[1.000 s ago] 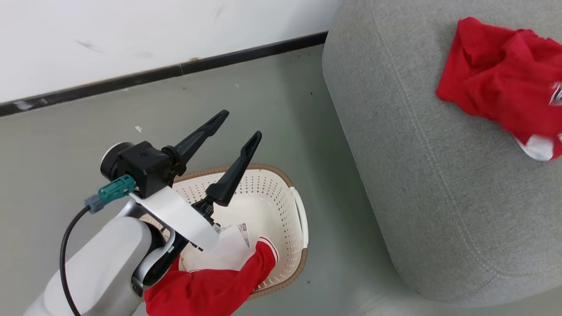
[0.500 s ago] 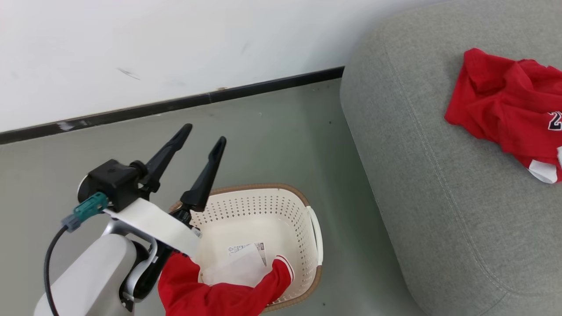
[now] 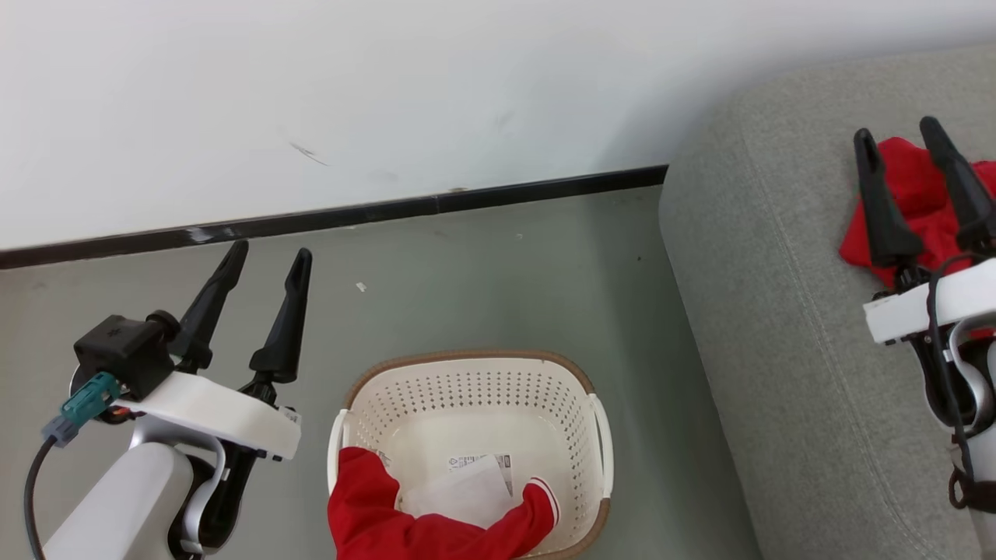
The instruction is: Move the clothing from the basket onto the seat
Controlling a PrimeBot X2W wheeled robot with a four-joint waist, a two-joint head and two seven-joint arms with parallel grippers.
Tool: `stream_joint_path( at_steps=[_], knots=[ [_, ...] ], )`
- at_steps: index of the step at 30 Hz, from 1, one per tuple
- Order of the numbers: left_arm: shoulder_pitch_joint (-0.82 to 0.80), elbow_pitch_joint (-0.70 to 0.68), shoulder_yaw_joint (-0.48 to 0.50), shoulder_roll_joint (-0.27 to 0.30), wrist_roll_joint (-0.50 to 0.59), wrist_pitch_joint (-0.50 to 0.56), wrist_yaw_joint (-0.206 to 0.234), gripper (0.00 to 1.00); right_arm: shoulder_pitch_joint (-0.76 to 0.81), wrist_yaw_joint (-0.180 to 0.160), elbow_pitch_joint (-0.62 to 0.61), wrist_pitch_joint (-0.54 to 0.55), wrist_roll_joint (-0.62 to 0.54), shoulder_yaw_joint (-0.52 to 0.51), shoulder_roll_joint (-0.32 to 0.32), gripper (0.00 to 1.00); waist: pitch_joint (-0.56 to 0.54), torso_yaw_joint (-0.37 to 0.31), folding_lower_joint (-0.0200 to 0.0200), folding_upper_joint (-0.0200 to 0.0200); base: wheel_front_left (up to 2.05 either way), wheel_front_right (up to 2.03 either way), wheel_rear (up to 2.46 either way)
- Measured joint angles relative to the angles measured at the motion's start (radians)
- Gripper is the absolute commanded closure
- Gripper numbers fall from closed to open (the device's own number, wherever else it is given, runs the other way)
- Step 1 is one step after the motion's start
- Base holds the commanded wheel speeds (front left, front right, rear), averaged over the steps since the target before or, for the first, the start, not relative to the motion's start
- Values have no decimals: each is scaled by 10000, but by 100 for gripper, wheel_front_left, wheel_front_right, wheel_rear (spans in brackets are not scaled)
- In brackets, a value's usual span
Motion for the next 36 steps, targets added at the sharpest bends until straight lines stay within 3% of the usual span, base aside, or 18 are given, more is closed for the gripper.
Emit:
stream_joint_path(
  at_steps=[14, 24, 36],
  knots=[
    [1304, 236, 1043, -341, -380, -182, 512, 0, 1796, 0, -359, -29, -500, -437, 604, 0, -573, 843, 0, 0, 0, 0, 0],
    [1893, 207, 1718, -604, -127, -211, 508, 0, 3053, 0, -803, -29, -736, -677, 1471, 0, -901, 1210, 0, 0, 0, 0, 0],
    [2369, -117, 2207, -968, 642, -211, 282, 0, 3599, 0, -1279, -29, -1137, -640, 1567, 0, -1046, 1242, 0, 0, 0, 0, 0]
  ],
)
